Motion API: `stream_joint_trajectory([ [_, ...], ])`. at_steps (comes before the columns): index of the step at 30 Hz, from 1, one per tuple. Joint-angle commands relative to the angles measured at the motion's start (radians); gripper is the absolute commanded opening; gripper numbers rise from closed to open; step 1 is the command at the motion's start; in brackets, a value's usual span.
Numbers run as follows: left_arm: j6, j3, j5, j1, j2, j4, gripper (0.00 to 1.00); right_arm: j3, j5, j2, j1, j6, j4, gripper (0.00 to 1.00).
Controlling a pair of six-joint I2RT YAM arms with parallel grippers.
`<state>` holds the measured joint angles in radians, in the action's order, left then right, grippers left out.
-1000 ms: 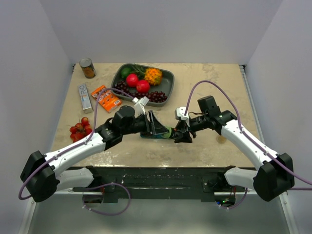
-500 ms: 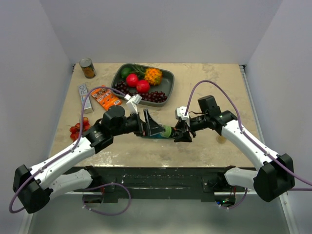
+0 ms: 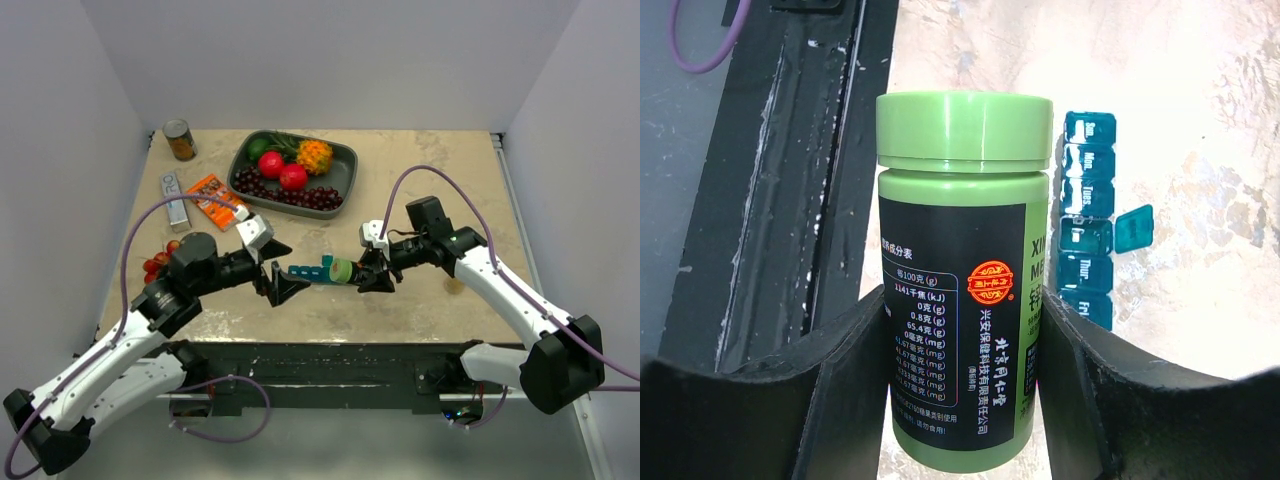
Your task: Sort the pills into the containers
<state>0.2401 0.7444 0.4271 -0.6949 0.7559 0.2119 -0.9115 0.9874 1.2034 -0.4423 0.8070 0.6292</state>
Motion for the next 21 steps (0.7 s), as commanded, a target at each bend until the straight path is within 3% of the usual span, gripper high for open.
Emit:
stream_joint_trajectory([
  [1,-0.239,-0.082,0.013,0.003,-0.064,-0.230,1.00,-0.010,0.054,-0.022,0.005,0.038,0.006,0.00],
  [9,-0.423,-0.079,0.130,0.001,0.016,-0.305,1.00,-0.009,0.063,-0.024,0.005,0.058,0.013,0.00],
  [21,-0.455,-0.083,0.252,0.003,0.123,-0.399,1.00,-0.006,0.069,-0.024,0.004,0.067,0.018,0.00],
])
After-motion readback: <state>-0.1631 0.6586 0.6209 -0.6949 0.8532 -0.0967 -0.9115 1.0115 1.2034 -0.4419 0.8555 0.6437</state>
